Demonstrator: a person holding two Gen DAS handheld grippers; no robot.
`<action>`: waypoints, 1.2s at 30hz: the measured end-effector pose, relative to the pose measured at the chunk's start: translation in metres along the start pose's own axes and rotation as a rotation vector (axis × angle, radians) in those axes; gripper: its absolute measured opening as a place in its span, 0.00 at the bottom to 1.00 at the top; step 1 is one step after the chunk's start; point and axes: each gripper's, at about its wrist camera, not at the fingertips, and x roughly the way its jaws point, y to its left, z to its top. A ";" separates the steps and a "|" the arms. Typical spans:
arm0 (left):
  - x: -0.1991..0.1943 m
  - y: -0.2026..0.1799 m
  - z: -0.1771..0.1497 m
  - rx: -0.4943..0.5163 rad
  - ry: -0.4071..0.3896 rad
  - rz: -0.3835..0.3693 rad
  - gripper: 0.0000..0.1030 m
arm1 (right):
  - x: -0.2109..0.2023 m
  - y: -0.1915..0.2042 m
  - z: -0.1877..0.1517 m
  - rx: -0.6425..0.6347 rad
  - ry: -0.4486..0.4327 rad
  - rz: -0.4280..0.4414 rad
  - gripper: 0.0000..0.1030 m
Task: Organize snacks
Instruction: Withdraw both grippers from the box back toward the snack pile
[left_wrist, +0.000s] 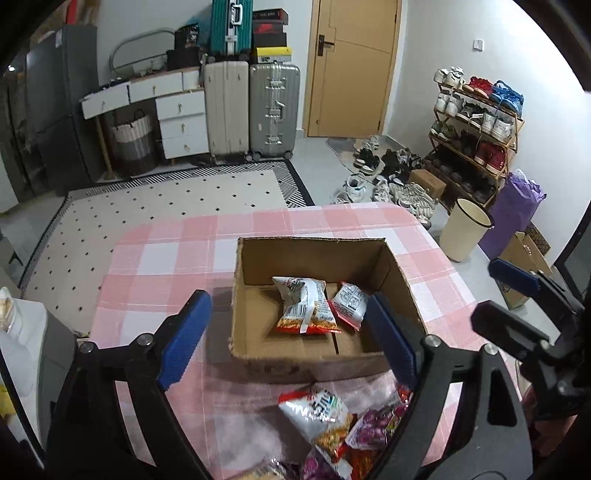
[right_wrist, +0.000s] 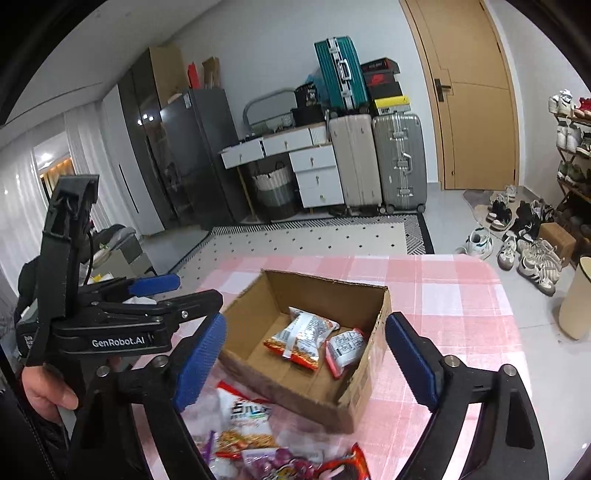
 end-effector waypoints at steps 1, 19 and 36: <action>-0.009 0.002 -0.002 -0.001 -0.007 0.004 0.84 | -0.008 0.003 -0.002 -0.005 -0.008 0.000 0.89; -0.161 -0.005 -0.059 0.007 -0.144 0.073 0.99 | -0.111 0.059 -0.035 -0.059 -0.084 -0.004 0.99; -0.227 0.007 -0.135 -0.106 -0.154 0.048 0.99 | -0.169 0.085 -0.092 -0.081 -0.076 -0.057 0.99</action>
